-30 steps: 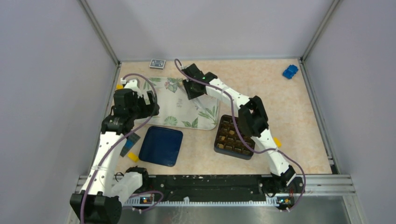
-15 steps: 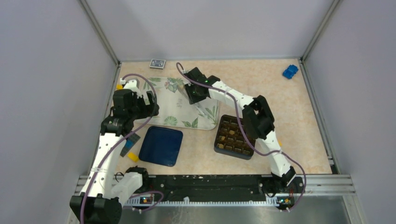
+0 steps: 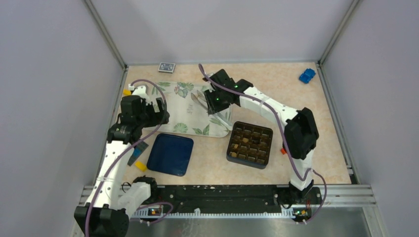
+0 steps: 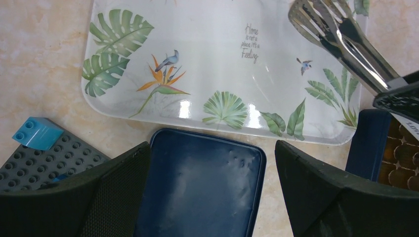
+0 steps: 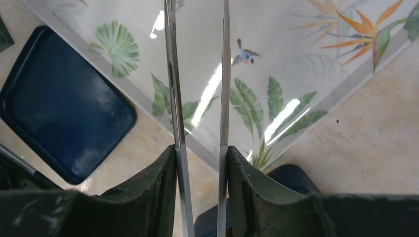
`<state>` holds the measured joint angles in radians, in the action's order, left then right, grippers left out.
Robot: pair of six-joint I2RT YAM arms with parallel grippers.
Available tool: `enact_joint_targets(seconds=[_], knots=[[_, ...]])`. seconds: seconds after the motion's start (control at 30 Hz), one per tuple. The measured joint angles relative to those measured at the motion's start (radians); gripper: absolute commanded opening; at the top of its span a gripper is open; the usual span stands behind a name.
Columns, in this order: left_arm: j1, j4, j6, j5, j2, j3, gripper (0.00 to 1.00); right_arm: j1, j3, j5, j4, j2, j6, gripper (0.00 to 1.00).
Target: Pack the chocolate
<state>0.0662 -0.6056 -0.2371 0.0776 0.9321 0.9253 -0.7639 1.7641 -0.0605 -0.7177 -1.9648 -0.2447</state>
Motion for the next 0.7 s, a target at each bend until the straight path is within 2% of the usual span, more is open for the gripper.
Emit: enact_joint_targets(seconds=[0.23,0.5,0.7], knots=[[0.000,0.001,0.000,0.006,0.009,0.000,0.99,0.000,-0.145,0.009,-0.082,0.211,0.011,0.14],[0.000,0.010,-0.004,0.017,0.063,0.000,0.99,0.000,-0.298,0.083,-0.269,0.519,0.011,0.14],[0.000,0.039,-0.025,0.045,0.111,0.000,0.99,0.000,-0.409,0.143,-0.447,0.738,-0.066,0.15]])
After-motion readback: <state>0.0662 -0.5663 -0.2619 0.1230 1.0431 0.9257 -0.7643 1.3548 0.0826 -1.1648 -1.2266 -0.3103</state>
